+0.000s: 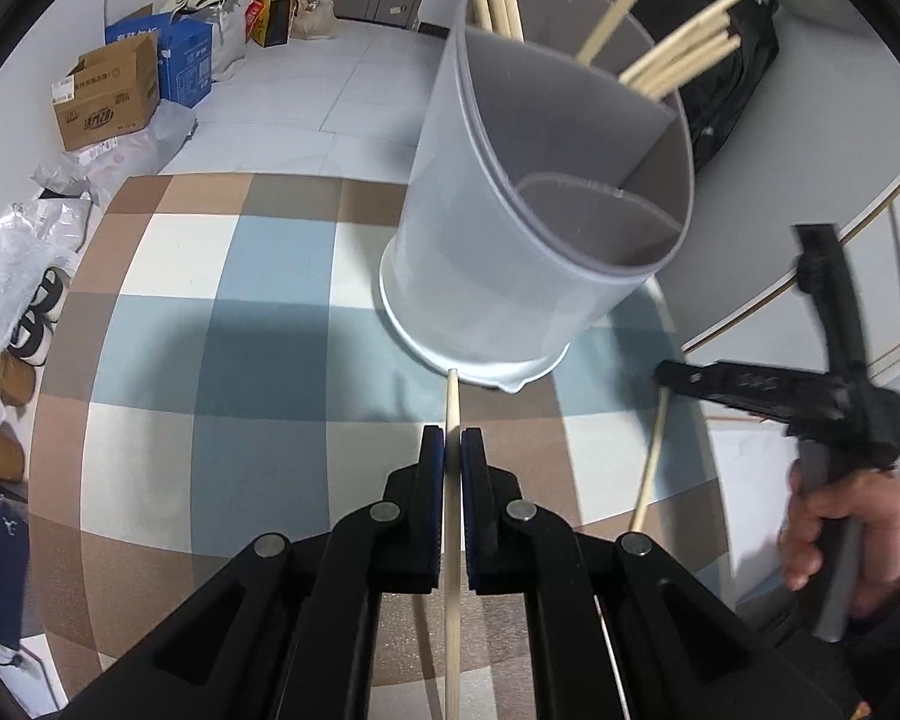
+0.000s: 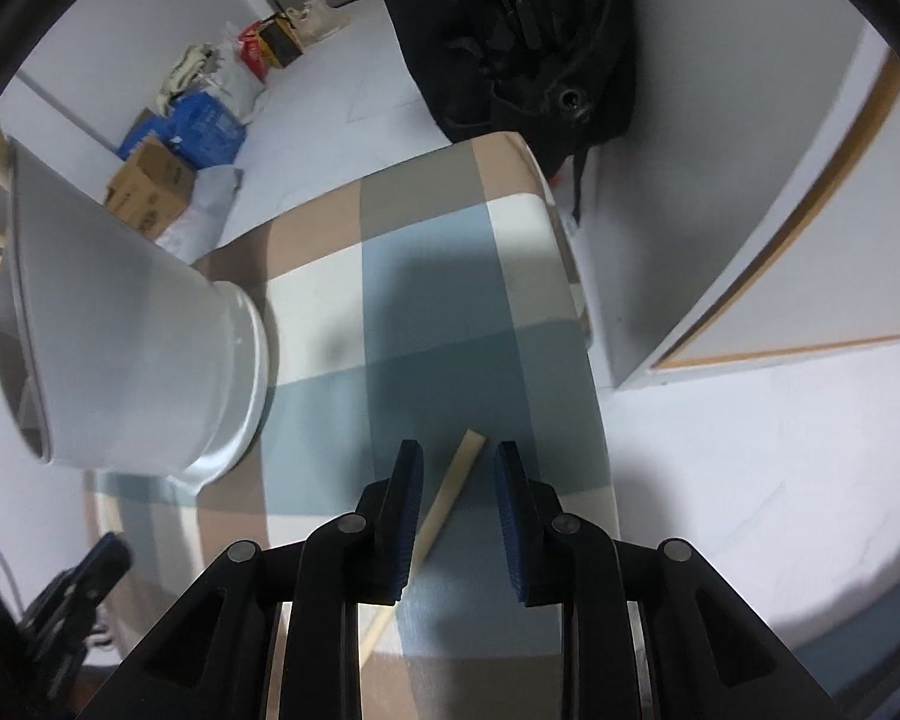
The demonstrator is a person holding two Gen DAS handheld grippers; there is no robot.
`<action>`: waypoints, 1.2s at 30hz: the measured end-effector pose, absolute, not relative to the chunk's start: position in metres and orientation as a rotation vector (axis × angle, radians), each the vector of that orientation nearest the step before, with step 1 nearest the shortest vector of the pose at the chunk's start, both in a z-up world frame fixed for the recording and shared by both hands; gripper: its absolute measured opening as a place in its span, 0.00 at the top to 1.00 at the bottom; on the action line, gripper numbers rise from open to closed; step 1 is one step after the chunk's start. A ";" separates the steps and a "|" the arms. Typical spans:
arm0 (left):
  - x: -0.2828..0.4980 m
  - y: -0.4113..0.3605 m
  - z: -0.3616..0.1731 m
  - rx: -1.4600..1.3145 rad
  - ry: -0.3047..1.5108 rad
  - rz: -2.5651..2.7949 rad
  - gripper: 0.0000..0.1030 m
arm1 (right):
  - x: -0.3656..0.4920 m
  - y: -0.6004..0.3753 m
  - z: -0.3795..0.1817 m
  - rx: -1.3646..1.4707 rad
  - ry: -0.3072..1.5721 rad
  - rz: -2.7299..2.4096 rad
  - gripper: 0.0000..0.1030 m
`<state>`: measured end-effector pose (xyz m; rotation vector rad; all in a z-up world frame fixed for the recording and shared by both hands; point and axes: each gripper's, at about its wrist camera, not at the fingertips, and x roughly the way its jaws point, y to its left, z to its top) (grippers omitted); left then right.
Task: Organize utensils
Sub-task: 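Lower the left gripper onto the last stick and close on it, then carry both held sticks upright up over the holder opening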
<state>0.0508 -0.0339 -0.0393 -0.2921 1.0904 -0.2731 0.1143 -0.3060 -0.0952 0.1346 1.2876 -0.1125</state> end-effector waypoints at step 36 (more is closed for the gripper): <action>0.019 -0.038 0.045 -0.170 0.829 -0.320 0.99 | 0.000 -0.261 0.030 0.190 0.810 0.208 1.00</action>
